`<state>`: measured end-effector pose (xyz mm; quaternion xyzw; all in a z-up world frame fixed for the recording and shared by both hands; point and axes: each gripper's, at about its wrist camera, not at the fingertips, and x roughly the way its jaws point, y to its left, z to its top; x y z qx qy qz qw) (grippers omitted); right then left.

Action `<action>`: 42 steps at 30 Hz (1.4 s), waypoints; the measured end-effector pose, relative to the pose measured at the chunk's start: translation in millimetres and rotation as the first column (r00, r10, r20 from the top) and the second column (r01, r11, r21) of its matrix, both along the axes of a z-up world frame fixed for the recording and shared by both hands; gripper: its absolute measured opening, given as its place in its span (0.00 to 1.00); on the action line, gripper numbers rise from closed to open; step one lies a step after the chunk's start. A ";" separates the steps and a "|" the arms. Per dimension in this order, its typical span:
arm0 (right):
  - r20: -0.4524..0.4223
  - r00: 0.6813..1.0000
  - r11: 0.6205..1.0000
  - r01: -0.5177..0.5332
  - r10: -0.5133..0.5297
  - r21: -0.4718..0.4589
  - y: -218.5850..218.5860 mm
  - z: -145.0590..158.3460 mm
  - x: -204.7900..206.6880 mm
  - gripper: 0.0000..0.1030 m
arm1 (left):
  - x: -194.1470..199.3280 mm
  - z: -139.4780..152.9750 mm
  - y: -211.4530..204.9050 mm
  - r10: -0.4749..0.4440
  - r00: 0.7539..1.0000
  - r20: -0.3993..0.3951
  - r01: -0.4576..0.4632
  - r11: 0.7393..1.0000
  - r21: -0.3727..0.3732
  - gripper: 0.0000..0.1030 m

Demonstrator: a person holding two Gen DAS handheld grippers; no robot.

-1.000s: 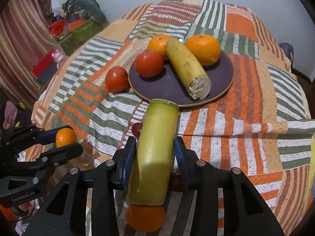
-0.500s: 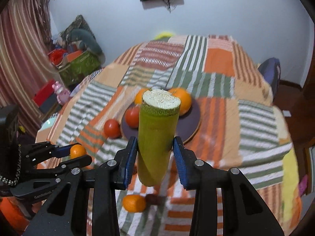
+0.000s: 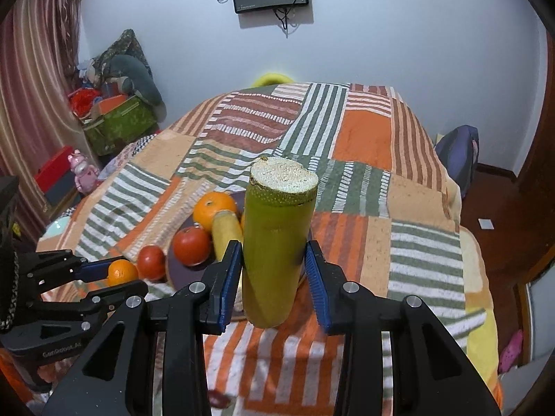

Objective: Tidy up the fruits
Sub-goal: 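Lift the gourd and tangerine and carry them toward the plate, then lower the gourd and tangerine onto the plate and open both tools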

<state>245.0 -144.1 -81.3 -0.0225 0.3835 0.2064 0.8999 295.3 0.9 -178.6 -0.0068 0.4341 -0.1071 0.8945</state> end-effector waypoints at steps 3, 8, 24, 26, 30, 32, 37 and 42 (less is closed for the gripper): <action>-0.009 1.000 1.000 -0.011 0.010 -0.012 3.4 -7.9 10.0 0.33 | 13.2 -9.6 -4.2 -0.008 1.000 -0.015 0.009 1.000 0.009 0.34; -0.015 0.999 0.999 -0.034 0.033 -0.038 12.9 -20.8 22.1 0.33 | 31.9 -25.8 -10.8 -0.018 0.999 -0.045 0.019 1.000 0.016 0.34; -0.036 0.992 0.988 -0.127 0.125 -0.088 39.3 -49.3 30.4 0.33 | 50.2 -50.3 -13.6 -0.018 0.996 -0.086 0.020 1.000 0.021 0.34; -0.044 0.991 0.988 -0.128 0.125 -0.083 38.9 -49.2 30.8 0.34 | 49.9 -50.6 -14.5 -0.019 0.996 -0.090 0.021 1.000 0.021 0.34; -0.077 0.990 0.991 -0.122 0.117 -0.053 35.0 -49.7 34.0 0.34 | 50.8 -51.0 -12.3 -0.012 0.994 -0.107 0.013 1.000 0.008 0.36; -0.090 0.990 0.992 -0.115 0.110 -0.046 32.4 -48.9 32.5 0.35 | 48.9 -49.1 -9.9 -0.005 0.994 -0.108 0.005 1.000 -0.002 0.41; -0.077 0.993 0.995 -0.095 0.092 -0.038 25.5 -39.7 22.9 0.45 | 36.8 -34.6 -6.4 0.001 0.997 -0.082 -0.001 1.000 0.000 0.41; -0.068 0.995 0.997 -0.079 0.077 -0.024 20.3 -25.7 7.2 0.45 | 18.0 -15.0 0.0 0.015 0.999 -0.048 -0.014 1.000 0.010 0.41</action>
